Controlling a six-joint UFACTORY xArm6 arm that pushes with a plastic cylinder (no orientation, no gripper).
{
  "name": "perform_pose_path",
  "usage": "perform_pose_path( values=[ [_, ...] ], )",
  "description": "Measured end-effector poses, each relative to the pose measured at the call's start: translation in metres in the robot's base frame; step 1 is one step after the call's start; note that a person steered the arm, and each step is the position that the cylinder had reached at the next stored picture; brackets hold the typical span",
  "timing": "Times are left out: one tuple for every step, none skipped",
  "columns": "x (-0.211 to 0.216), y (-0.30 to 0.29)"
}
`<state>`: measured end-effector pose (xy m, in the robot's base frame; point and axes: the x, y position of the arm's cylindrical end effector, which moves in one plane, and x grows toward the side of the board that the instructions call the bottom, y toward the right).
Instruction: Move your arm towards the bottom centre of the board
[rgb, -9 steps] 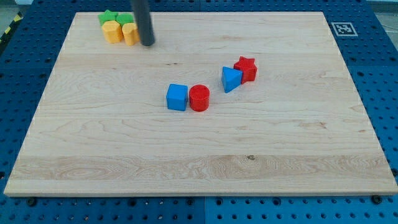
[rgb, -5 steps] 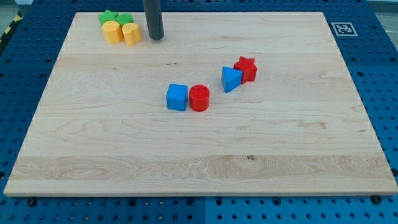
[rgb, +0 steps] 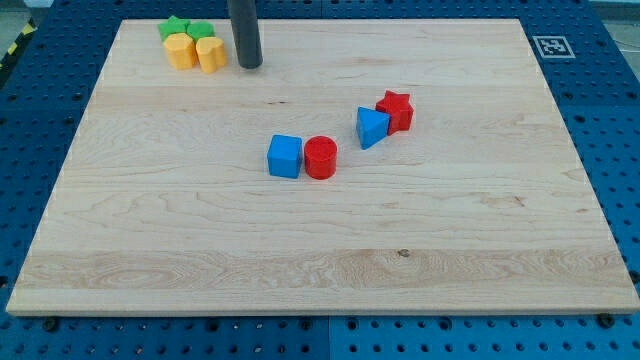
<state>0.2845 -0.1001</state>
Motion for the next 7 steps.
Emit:
perform_pose_path(
  values=[
    [0.004, 0.000],
    [0.023, 0.012],
    [0.039, 0.034],
    [0.062, 0.044],
    [0.085, 0.044],
    [0.093, 0.044],
    [0.122, 0.044]
  ],
)
